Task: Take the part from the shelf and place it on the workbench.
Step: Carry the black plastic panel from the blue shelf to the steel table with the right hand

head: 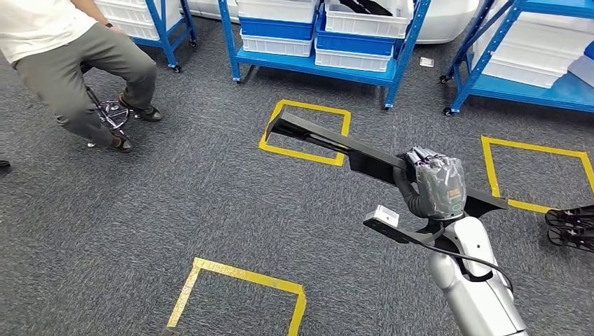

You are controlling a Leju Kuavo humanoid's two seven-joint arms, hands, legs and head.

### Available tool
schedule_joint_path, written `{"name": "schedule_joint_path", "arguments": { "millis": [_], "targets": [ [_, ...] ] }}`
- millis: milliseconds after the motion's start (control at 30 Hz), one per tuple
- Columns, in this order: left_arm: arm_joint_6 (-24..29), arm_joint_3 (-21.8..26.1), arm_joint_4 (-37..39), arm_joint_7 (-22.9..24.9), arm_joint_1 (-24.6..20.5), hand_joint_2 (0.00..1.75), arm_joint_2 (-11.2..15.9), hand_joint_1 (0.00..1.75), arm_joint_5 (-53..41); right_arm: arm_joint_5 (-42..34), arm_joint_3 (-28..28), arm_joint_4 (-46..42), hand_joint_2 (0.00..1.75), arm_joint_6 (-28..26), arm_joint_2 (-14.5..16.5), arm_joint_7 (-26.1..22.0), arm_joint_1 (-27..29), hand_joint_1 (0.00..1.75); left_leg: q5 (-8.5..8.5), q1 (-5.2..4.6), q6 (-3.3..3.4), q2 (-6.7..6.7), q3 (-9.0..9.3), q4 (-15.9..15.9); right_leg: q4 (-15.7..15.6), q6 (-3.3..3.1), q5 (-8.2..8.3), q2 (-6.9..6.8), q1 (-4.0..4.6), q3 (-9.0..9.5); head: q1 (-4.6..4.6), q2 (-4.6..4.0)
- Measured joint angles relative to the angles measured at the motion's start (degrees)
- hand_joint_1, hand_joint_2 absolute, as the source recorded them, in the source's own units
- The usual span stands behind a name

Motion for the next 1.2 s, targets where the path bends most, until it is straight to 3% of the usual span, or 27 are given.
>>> {"name": "schedule_joint_path", "arguments": {
  "millis": [33,100,167,267,367,400,433,467,533,600,633,700,767,800,867,933,967,1000,1067,1133,1200],
  "targets": [
    [0.0,0.0,0.0,0.0,0.0,1.75,0.0,0.0,0.0,0.0,0.0,0.0,1.75,0.0,0.0,0.0,0.0,1.68,-0.14,0.0,-0.24,-0.32,-0.1,0.3,-4.1,0.4,1.45,0.46,-0.21,2.06,0.05,0.0],
    [0.0,0.0,0.0,0.0,-0.1,1.75,0.0,0.0,0.0,0.0,0.0,-0.2,1.75,0.0,-0.1,0.0,0.0,1.68,-0.34,-0.17,-0.88,-0.92,-0.6,1.0,-9.5,0.31,3.17,1.06,-0.12,4.6,0.18,-0.01],
    [0.0,0.0,0.0,0.0,0.0,1.75,0.0,0.0,0.0,0.0,0.0,-0.3,1.75,0.0,-0.1,0.0,0.0,1.68,-0.2,-0.32,-1.42,-1.38,-1.18,1.4,-9.8,-0.38,3.34,0.82,0.23,4.61,0.06,-0.01],
    [0.1,0.0,0.0,0.1,0.1,1.75,0.1,0.0,0.0,0.1,0.0,-0.3,1.75,0.1,-0.1,0.0,-0.2,1.68,-1.52,0.01,-2.14,-0.96,-2.32,3.3,-9.7,-1.45,3.61,-0.04,-0.44,4.54,-0.29,-0.01],
    [0.1,0.0,0.0,0.1,0.1,1.75,0.1,0.0,0.1,0.1,0.1,-0.3,1.75,0.3,0.0,-0.1,-0.3,1.68,-6.73,0.35,-2.98,0.6,-6.97,13.3,-9.8,-2.52,3.62,-1.21,-0.26,4.44,-0.82,-0.01],
    [0.1,0.0,0.0,0.1,0.2,1.75,0.1,0.0,0.1,0.1,0.1,-0.3,1.75,0.4,0.0,-0.2,-0.3,1.68,-7.85,0.42,-3.13,0.82,-8.48,16.5,-9.8,-2.6,3.61,-1.66,-0.14,4.39,-0.87,-0.01],
    [0.1,0.0,0.0,0.1,0.2,1.75,0.1,0.0,0.1,0.1,0.1,-0.2,1.75,0.5,0.0,-0.2,-0.3,1.68,-7.91,0.46,-3.18,0.96,-9.09,17.8,-9.8,-2.6,3.61,-2.09,-0.08,4.35,-0.9,-0.01],
    [0.1,0.0,0.0,0.1,0.3,1.75,0.1,0.0,0.1,0.1,0.2,-0.2,1.75,0.5,0.0,-0.3,-0.3,1.68,-6.87,0.49,-3.14,1.11,-8.44,16.6,-9.8,-2.59,3.6,-2.53,-0.04,4.36,-0.94,0.0],
    [0.1,0.0,0.0,0.1,0.3,1.75,0.2,0.0,0.1,0.1,0.3,-0.2,1.75,0.7,0.2,-0.4,-0.6,1.68,-3.42,0.44,-2.77,2.31,-4.33,8.8,-9.8,-2.56,3.59,-3.34,0.03,4.45,-1.07,-0.01],
    [0.1,0.0,0.0,0.0,0.2,1.75,0.2,0.0,0.1,0.1,0.3,-0.2,1.75,0.7,0.2,-0.4,-0.9,1.68,-1.43,0.03,-2.22,3.56,-1.22,2.8,-9.9,-2.35,3.61,-4.03,0.39,4.48,-1.13,-0.01],
    [0.1,0.0,0.0,0.0,0.2,1.75,0.2,0.0,0.1,0.0,0.3,-0.2,1.75,0.7,0.2,-0.5,-1.0,1.68,-1.37,-0.23,-1.96,3.74,-0.92,1.9,-9.9,-2.17,3.62,-4.39,0.53,4.48,-1.13,0.0],
    [0.1,0.0,0.0,0.0,0.2,1.75,0.3,0.0,0.1,0.0,0.4,-0.2,1.75,0.8,0.3,-0.5,-1.1,1.68,-1.06,-0.54,-1.26,2.87,-1.05,1.6,-10.3,-1.52,3.69,-5.11,0.73,4.62,-1.16,0.0],
    [0.2,0.0,0.0,0.0,0.2,1.75,0.2,0.0,0.1,0.0,0.5,-0.3,1.75,0.7,0.3,-0.5,-1.1,1.68,-0.36,-0.42,-0.42,1.94,-0.64,0.6,-9.2,-1.09,2.86,-4.03,0.77,4.16,-1.04,0.0],
    [0.2,0.0,0.0,0.0,0.2,1.75,0.2,0.0,0.1,0.0,0.5,-0.3,1.75,0.7,0.2,-0.5,-1.1,1.68,0.0,-0.3,-0.04,1.49,-0.41,0.1,-7.2,-1.19,1.68,-2.85,0.76,3.26,-0.86,0.0],
    [0.1,0.0,0.0,0.0,0.1,1.75,0.1,0.0,0.1,0.0,0.5,-0.3,1.75,0.7,0.1,-0.5,-0.9,1.68,0.29,-0.23,0.31,0.43,-0.4,-0.1,0.3,-1.72,-1.72,-0.77,0.57,-0.08,-0.45,-0.01],
    [0.1,0.0,0.0,0.0,0.2,1.75,0.0,0.0,0.1,0.0,0.6,-0.3,1.75,0.7,0.0,-0.5,-0.5,1.68,0.32,-0.24,0.34,-0.84,-0.48,-0.1,6.0,-1.55,-3.49,-0.26,0.57,-2.8,-0.17,-0.01],
    [0.1,0.0,0.0,0.0,0.2,1.75,0.0,0.0,0.1,0.0,0.6,-0.2,1.75,0.7,0.0,-0.5,-0.4,1.68,0.32,-0.24,0.33,-1.51,-0.46,0.0,5.5,-1.13,-2.9,-0.14,0.57,-2.63,-0.13,-0.01],
    [0.1,0.0,0.0,0.0,0.2,1.75,0.0,0.0,0.1,0.0,0.6,-0.2,1.75,0.7,0.0,-0.5,-0.4,1.68,0.3,-0.24,0.28,-2.2,-0.41,0.1,2.7,-0.6,-1.44,0.1,0.54,-1.32,-0.08,-0.01],
    [0.1,0.0,0.0,0.0,0.2,1.75,0.0,0.0,0.1,0.0,0.6,-0.2,1.75,0.7,0.0,-0.5,-0.4,1.68,0.14,-0.33,0.02,-3.47,-0.53,0.5,-5.7,0.1,1.98,1.81,0.27,2.59,0.01,0.0],
    [0.1,0.0,0.0,0.0,0.3,1.75,0.0,0.0,0.1,0.0,0.6,-0.3,1.75,0.7,-0.1,-0.5,-0.4,1.68,0.08,-0.53,-0.47,-4.49,-1.06,0.9,-9.9,-0.22,3.44,3.02,0.26,4.47,0.02,0.0],
    [0.1,0.0,0.0,0.0,0.4,1.75,0.0,0.0,0.0,0.0,0.6,-0.3,1.75,0.7,-0.1,-0.5,-0.4,1.68,0.22,-0.58,-0.95,-5.31,-1.56,1.0,-10.2,-0.85,3.56,2.29,0.28,4.52,-0.13,0.0]
  ]
}}
